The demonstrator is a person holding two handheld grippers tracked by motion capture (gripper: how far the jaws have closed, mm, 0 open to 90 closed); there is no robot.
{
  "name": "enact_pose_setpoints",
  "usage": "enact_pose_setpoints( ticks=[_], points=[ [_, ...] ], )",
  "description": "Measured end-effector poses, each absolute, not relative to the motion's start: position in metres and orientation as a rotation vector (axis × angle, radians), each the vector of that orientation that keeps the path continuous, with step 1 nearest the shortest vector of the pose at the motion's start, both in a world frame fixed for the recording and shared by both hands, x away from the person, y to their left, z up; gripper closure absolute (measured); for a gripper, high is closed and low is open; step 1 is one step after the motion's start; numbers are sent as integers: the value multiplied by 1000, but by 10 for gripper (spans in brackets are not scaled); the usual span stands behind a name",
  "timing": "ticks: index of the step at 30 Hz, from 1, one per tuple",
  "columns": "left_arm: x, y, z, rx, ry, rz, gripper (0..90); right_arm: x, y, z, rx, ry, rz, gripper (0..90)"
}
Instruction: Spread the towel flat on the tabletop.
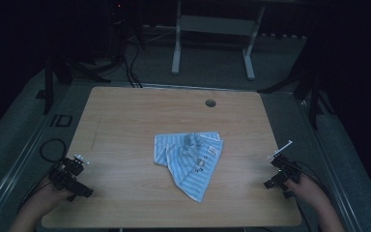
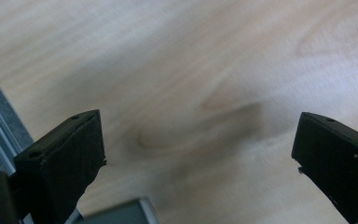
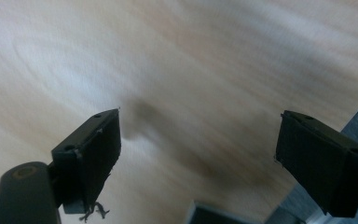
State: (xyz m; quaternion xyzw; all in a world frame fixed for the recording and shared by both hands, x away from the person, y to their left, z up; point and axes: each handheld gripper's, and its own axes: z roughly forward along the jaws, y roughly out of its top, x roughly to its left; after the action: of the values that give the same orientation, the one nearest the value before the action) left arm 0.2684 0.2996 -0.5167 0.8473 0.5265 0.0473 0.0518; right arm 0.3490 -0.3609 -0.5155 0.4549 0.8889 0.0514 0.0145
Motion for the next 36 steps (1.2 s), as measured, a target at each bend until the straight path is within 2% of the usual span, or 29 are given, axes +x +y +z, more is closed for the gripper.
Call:
enact_pose_setpoints(
  ticks=[6,12,25,36],
  points=[
    [267,295,-513,2548,1625,90,27,349,-357,-516,1352,2846,22,153],
    [262,277,-512,2731,1497,50,28,347,-350,-520,1265,2924,-90,152],
    [276,228,-512,2778,1339,8,28,358,-340,-509,1133,2914,-17,152],
    [288,184,-513,2823,1215,12,29,374,-311,-513,1066,2997,2,152]
  ],
)
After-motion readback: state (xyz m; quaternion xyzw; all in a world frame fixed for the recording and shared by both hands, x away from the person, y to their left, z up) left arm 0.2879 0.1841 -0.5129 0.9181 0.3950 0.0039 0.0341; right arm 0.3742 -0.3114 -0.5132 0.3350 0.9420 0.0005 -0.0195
